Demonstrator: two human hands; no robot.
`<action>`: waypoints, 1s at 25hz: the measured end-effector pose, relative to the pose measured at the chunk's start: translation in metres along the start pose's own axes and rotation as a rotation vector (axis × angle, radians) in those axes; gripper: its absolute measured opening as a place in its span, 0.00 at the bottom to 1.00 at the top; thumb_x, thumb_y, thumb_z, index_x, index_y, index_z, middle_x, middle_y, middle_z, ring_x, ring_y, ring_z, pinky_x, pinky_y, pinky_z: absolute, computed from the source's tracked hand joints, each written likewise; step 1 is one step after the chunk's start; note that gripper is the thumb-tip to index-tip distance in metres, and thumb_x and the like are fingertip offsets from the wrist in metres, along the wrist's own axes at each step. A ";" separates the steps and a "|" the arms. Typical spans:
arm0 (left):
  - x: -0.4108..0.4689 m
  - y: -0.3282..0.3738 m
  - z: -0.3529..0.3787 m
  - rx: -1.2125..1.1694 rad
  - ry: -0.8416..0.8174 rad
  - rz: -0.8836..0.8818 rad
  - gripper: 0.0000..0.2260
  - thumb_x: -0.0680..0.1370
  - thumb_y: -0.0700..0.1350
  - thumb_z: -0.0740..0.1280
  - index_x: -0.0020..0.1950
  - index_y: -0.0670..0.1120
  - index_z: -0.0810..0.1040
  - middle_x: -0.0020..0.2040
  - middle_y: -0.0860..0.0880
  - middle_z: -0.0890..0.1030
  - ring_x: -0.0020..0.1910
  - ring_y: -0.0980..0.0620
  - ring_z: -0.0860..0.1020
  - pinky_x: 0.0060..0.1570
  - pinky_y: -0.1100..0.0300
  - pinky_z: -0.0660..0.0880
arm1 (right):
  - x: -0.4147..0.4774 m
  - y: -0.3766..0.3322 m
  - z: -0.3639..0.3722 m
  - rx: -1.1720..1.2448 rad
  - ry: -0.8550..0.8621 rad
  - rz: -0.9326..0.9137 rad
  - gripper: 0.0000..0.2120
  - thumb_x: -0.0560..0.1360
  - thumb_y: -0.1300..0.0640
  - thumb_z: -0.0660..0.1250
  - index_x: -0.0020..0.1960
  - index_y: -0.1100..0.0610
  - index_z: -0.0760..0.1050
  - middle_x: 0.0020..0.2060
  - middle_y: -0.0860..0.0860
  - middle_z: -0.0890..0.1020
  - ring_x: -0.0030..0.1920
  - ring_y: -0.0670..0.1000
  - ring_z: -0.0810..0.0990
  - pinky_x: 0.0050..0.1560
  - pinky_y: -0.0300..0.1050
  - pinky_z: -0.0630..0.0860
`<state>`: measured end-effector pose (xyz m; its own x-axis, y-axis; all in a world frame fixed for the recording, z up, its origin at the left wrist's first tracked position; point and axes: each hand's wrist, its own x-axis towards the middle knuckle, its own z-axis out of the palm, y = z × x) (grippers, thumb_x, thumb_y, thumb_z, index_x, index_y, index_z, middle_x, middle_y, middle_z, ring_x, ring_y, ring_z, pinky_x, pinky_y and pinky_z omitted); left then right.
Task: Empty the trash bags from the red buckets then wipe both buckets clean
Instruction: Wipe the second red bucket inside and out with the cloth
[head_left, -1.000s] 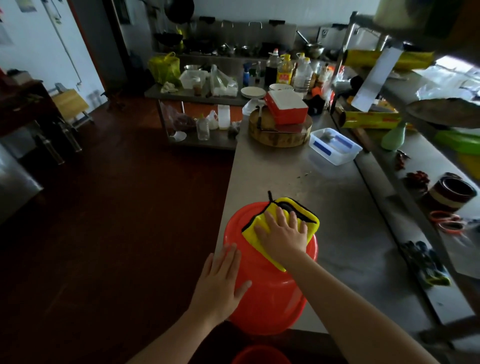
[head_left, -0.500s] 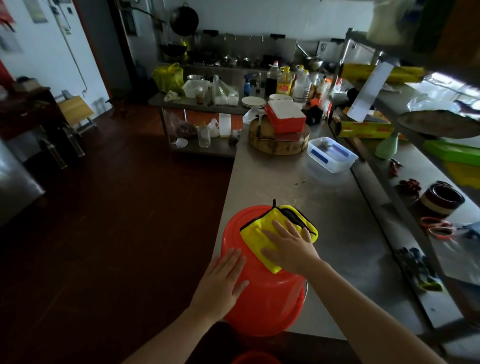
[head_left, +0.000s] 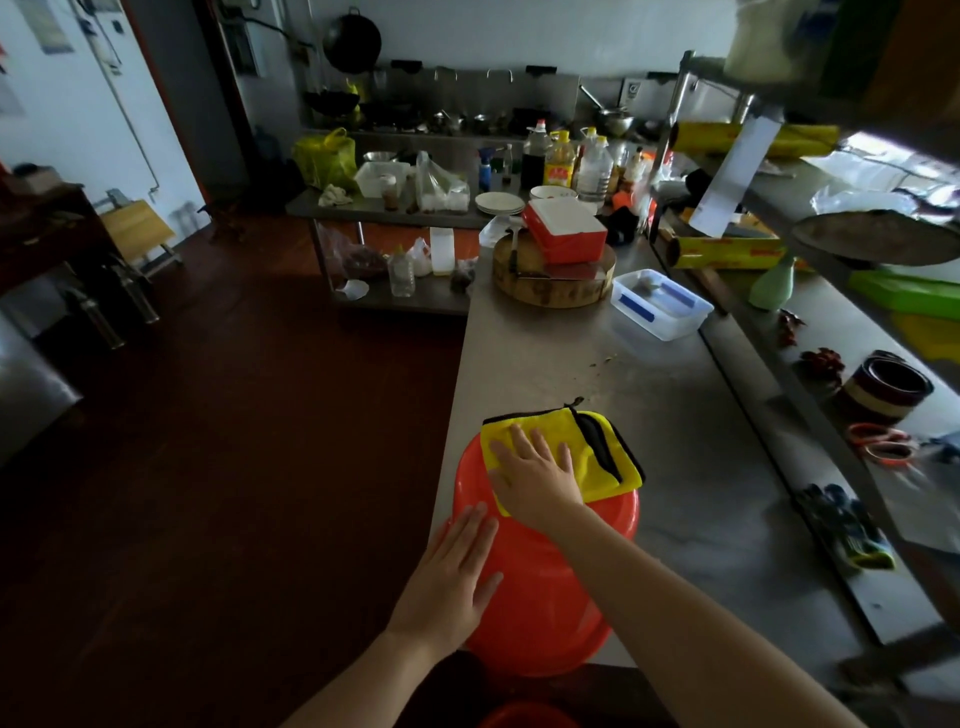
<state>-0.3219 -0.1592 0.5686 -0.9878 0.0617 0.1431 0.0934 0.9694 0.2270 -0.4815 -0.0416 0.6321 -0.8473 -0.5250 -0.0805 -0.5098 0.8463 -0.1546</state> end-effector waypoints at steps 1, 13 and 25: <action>-0.001 0.001 0.003 -0.010 -0.006 0.000 0.30 0.84 0.63 0.45 0.82 0.52 0.39 0.81 0.54 0.37 0.79 0.56 0.36 0.76 0.56 0.32 | -0.001 0.002 0.005 0.015 -0.008 -0.004 0.28 0.82 0.35 0.46 0.80 0.39 0.51 0.82 0.47 0.45 0.81 0.55 0.39 0.78 0.68 0.41; -0.002 -0.001 0.014 -0.040 0.043 0.024 0.27 0.86 0.55 0.52 0.82 0.48 0.49 0.82 0.49 0.50 0.81 0.53 0.45 0.79 0.45 0.52 | 0.003 0.030 0.012 0.091 -0.010 0.391 0.36 0.74 0.24 0.44 0.79 0.34 0.48 0.82 0.46 0.42 0.81 0.57 0.36 0.75 0.67 0.34; 0.000 -0.006 0.017 -0.074 0.063 0.054 0.30 0.81 0.50 0.57 0.82 0.47 0.54 0.82 0.47 0.55 0.81 0.51 0.51 0.75 0.44 0.59 | -0.021 0.030 0.014 0.049 0.002 0.453 0.33 0.76 0.28 0.44 0.79 0.33 0.47 0.82 0.42 0.44 0.81 0.55 0.38 0.77 0.64 0.38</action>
<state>-0.3249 -0.1609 0.5512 -0.9715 0.0960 0.2168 0.1576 0.9447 0.2876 -0.4767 -0.0060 0.6152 -0.9836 -0.1027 -0.1486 -0.0802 0.9854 -0.1503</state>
